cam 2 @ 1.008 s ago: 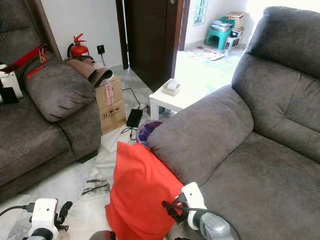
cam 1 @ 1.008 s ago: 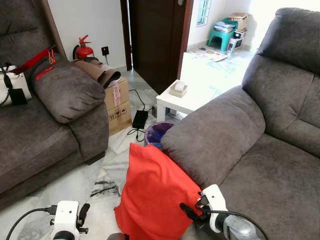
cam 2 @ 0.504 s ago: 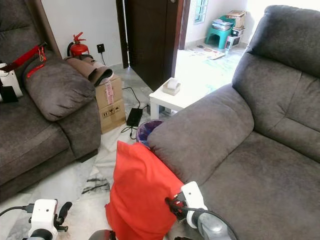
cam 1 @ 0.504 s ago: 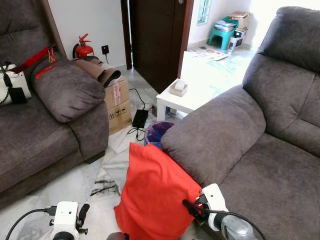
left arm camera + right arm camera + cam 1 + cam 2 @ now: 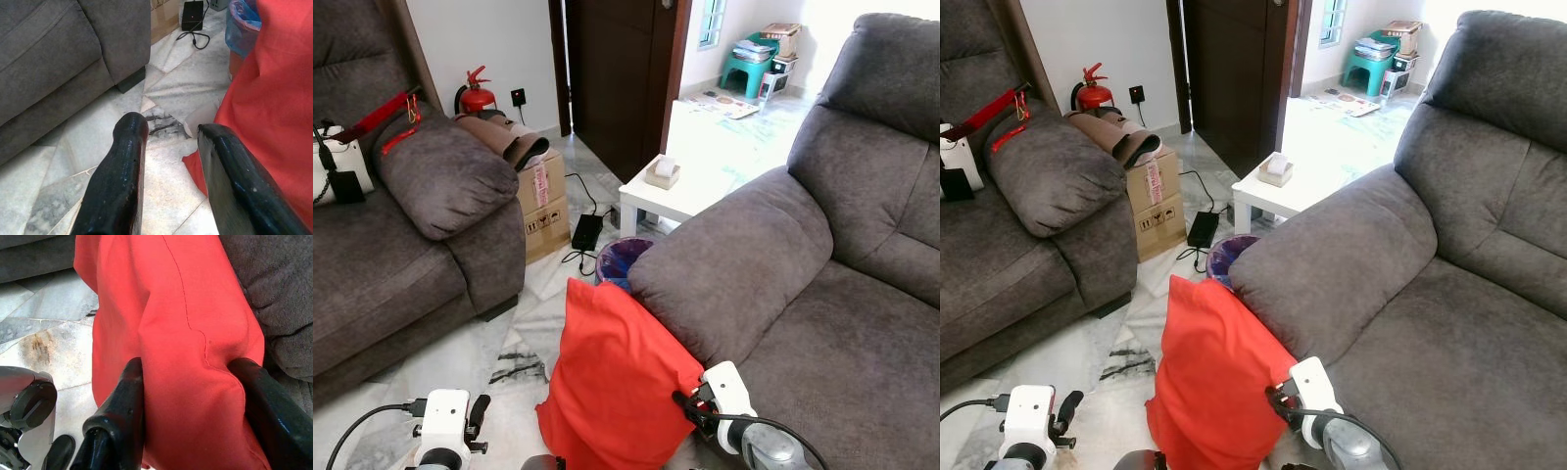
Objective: Move the pillow to the sofa from floor
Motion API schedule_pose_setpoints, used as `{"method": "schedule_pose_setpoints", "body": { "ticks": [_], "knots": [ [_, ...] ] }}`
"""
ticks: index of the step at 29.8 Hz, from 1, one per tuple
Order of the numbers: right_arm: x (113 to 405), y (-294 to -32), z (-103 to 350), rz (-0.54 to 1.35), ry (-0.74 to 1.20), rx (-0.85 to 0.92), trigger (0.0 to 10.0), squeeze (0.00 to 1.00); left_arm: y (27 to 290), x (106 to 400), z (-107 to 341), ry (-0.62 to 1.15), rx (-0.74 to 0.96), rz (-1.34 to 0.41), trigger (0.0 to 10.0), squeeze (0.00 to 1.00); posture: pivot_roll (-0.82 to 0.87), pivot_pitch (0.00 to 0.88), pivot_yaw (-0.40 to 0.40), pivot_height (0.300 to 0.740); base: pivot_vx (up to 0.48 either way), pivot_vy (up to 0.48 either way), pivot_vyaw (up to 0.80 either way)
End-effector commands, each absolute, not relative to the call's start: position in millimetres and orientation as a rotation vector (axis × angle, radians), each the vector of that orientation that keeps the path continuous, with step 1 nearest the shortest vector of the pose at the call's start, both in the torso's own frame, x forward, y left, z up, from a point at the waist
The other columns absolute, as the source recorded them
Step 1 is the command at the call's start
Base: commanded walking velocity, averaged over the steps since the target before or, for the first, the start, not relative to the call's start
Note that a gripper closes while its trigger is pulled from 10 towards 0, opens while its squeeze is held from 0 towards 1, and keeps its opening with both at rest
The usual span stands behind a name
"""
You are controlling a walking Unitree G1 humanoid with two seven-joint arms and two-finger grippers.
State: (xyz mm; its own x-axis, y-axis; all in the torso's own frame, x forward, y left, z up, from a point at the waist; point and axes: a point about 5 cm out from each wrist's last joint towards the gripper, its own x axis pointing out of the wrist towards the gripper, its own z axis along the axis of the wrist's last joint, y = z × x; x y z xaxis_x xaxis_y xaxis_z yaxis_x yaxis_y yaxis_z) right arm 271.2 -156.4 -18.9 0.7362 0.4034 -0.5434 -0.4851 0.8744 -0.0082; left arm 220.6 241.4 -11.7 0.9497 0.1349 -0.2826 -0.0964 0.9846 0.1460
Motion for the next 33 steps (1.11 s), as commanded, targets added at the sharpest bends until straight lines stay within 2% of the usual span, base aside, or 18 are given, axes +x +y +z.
{"method": "schedule_pose_setpoints", "body": {
  "ticks": [1, 23, 33],
  "knots": [
    [269.8, -155.4, -20.7, 0.495, 0.576, -0.147, 0.0, 0.00, 239.4, 220.5, -14.9, 0.320, 0.127, 0.116, 10.0, 0.00, 0.24, 0.024, -0.042, 0.602, 0.000, 0.000, 0.00],
    [266.9, -158.4, -23.2, 0.455, 0.578, -0.122, 0.0, 0.00, 238.7, 221.7, -17.2, 0.331, 0.116, 0.125, 10.0, 0.00, 0.23, 0.018, -0.042, 0.602, 0.000, 0.000, 0.00],
    [261.0, -153.5, -28.0, 0.452, 0.592, -0.044, 0.0, 0.00, 238.6, 220.1, -19.5, 0.344, 0.109, 0.123, 10.0, 0.00, 0.24, 0.004, -0.037, 0.602, 0.000, 0.000, 0.00]
  ]
}}
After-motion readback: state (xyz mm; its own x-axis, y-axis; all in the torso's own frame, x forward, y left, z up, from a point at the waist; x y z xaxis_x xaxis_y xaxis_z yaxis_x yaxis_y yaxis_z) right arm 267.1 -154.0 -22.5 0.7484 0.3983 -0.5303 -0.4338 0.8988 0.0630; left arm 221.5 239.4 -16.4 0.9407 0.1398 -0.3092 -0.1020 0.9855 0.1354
